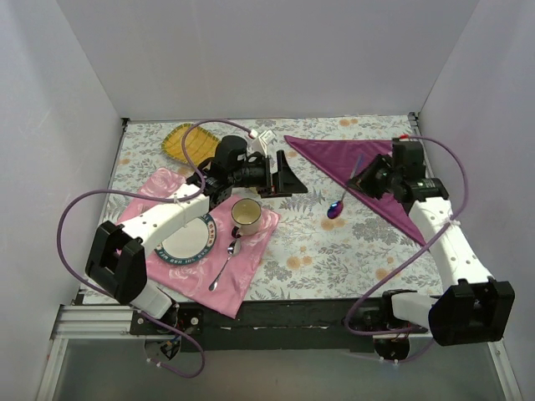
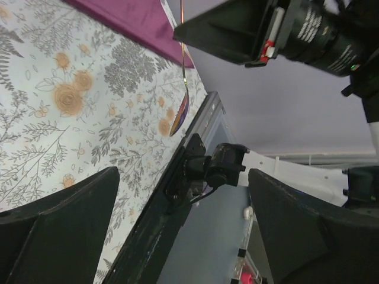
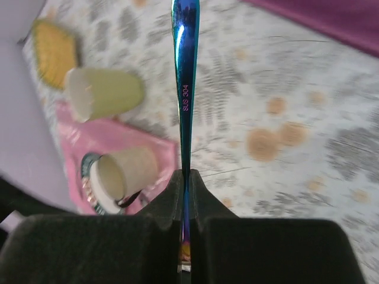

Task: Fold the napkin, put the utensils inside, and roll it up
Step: Pass the utensil from the right arm to the left

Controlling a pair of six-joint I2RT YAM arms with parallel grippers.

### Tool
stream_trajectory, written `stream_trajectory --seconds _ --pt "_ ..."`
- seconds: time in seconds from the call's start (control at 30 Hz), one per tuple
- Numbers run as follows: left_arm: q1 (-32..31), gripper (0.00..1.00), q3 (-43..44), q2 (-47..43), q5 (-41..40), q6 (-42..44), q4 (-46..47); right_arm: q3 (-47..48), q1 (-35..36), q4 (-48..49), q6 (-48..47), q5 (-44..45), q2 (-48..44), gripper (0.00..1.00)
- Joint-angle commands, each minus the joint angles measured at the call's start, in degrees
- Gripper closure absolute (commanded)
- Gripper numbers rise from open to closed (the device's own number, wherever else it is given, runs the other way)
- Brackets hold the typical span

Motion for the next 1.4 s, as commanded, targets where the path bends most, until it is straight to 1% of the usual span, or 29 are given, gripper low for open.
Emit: stream_trajectory --seconds 0.0,0.07,0.13,0.2,0.37,0.4,0.43,0.5,0.63,0.67,0.73,0.77,0.83,0.87,0.9,0.93,1.0,1.03,1.1,1.13,1.2,1.23,1.27,1.3,1.33,1.37 --pt "-0.13 0.11 -4.02 -1.13 8.16 -0.14 9.26 2.95 7.99 15.42 5.74 -6.31 0.89 0.99" --pt "-0.13 0.11 -6.31 -3.05 8.08 0.91 12.69 1.19 10.20 22.79 8.84 -7.81 1.59 0.99" --pt "-0.13 0.12 -8.17 -3.59 7.20 1.70 12.35 0.74 13.54 24.76 10.87 -7.29 2.21 0.99" --pt "-0.22 0.15 -9.13 -4.47 4.84 3.27 10.60 1.09 15.48 23.98 11.49 -5.53 2.65 0.99" --pt "-1.10 0.17 -12.39 -6.23 4.03 5.75 11.30 -1.80 16.98 26.87 15.79 -5.00 1.60 0.99" --pt "-1.36 0.19 -12.39 -6.14 4.03 5.83 11.30 -1.98 17.33 26.88 15.97 -4.39 1.34 0.99" --pt "-1.45 0.23 -12.39 -6.06 4.12 5.84 11.30 -2.42 17.51 26.88 16.32 -3.86 1.07 0.99" --pt "-1.54 0.27 -12.13 -5.62 4.03 5.57 11.38 -2.60 17.68 26.79 17.20 -3.24 0.54 0.99" --pt "-1.63 0.40 -11.16 -3.86 4.47 4.52 11.91 -3.04 18.30 25.47 19.40 -2.28 -0.25 0.99" --pt "-1.71 0.47 -10.90 -3.42 4.82 4.00 11.82 -3.39 18.47 25.64 19.92 -1.66 -0.86 0.99" --pt "-1.63 0.58 -10.11 -2.46 5.44 3.64 11.47 -3.74 19.00 25.65 21.07 -1.05 -1.30 0.99" --pt "-1.71 0.70 -10.02 -2.36 5.53 2.94 11.38 -3.48 19.00 25.04 21.16 -1.13 -1.30 0.99" --pt "-1.63 0.86 -9.49 -2.10 5.96 2.50 10.77 -3.21 19.18 24.77 20.64 -1.48 -1.21 0.99" --pt "-1.63 0.91 -9.05 -2.27 5.71 2.41 10.07 -3.04 19.18 23.81 19.85 -1.74 -1.39 0.99" --pt "-1.54 1.00 -8.09 -2.45 5.53 2.23 8.41 -2.95 19.18 23.45 18.54 -1.75 -1.56 0.99" --pt "-1.45 1.00 -7.56 -2.71 5.44 1.97 7.53 -3.12 19.18 23.36 13.56 -1.49 -1.83 0.94" --pt "-0.32 1.00 -6.33 -2.72 7.18 0.05 3.85 -3.48 19.27 22.58 6.43 -2.00 -2.36 0.62" --pt "0.30 1.00 -5.45 -2.54 8.42 -0.92 3.13 -2.61 19.18 21.09 -3.26 -2.27 -2.27 0.38" --pt "2.23 1.00 -5.44 -2.54 12.71 -4.25 2.94 -0.59 19.61 15.66 -13.42 -3.32 -1.92 0.29" --pt "2.76 1.00 -5.97 -2.71 13.87 -5.32 3.21 -0.84 19.71 14.41 -20.52 -3.59 -2.09 0.25" --pt "4.16 1.00 -6.50 -3.50 15.28 -7.08 4.08 -2.06 20.40 13.43 -27.67 -1.06 -4.63 0.22" --pt "4.52 1.00 -6.85 -3.85 16.59 -9.00 4.61 -4.94 20.76 14.56 -31.36 -0.09 -6.12 0.21" --pt "4.87 1.00 -7.46 -4.21 16.95 -9.80 5.05 -7.32 21.37 16.22 -38.88 4.45 -10.14 0.18" --pt "5.31 1.00 -7.55 -4.47 17.30 -10.59 5.32 -9.43 23.12 18.33 -42.26 6.84 -12.27 0.16" --pt "5.40 1.00 -7.55 -4.73 18.18 -11.38 5.14 -13.54 24.18 22.79 -46.30 8.78 -14.20 0.12" --pt "5.32 1.00 -7.47 -4.74 18.88 -12.00 5.23 -15.85 25.23 26.23 -52.52 14.02 -17.27 0.07"
